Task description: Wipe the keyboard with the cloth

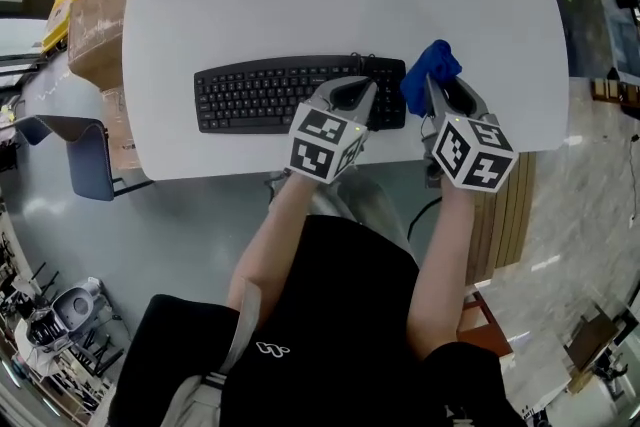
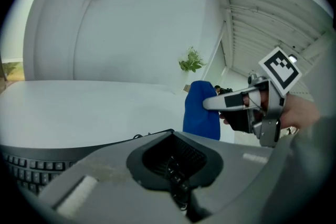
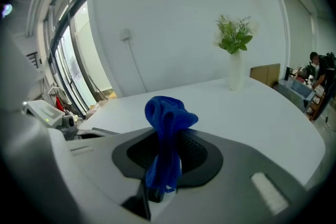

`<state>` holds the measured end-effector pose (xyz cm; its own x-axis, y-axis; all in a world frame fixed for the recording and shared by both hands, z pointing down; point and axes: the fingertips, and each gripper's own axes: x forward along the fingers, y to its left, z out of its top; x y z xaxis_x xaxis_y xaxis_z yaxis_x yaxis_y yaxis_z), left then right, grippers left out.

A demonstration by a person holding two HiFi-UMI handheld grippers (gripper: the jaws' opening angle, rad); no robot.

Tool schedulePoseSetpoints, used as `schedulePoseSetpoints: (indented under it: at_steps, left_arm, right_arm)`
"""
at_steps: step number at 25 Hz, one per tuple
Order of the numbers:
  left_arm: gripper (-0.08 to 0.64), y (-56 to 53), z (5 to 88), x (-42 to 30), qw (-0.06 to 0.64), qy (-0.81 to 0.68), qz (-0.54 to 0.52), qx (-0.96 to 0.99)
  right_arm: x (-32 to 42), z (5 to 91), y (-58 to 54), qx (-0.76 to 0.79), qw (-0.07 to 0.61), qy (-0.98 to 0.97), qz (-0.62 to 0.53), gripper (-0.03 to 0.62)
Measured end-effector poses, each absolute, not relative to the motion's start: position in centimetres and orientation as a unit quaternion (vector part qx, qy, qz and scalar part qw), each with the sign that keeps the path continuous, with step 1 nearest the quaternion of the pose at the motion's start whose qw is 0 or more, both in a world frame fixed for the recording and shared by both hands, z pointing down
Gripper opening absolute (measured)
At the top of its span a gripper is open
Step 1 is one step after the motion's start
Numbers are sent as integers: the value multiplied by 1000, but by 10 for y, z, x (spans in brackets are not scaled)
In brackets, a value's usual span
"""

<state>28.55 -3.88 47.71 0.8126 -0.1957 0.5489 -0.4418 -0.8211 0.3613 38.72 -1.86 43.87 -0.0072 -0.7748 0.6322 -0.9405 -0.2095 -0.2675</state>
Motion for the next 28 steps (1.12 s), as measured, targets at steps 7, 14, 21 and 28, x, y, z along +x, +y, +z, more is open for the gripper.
schedulePoseSetpoints:
  at_steps: [7, 14, 21, 28]
  left_arm:
    - [-2, -56, 469, 212, 251, -230, 238, 910]
    - [-2, -97, 469, 51, 276, -332, 230, 872]
    - [-2, -117, 480, -84, 294, -399, 226, 839]
    - [-2, -110, 493, -127, 308, -397, 226, 835]
  right_arm:
    - [311, 397, -62, 648, 109, -685, 315, 97]
    - [138, 387, -122, 547, 108, -768, 317, 98]
    - [-17, 414, -132, 451, 132, -815, 339, 97]
    - [-82, 457, -111, 400, 156, -809, 403, 95]
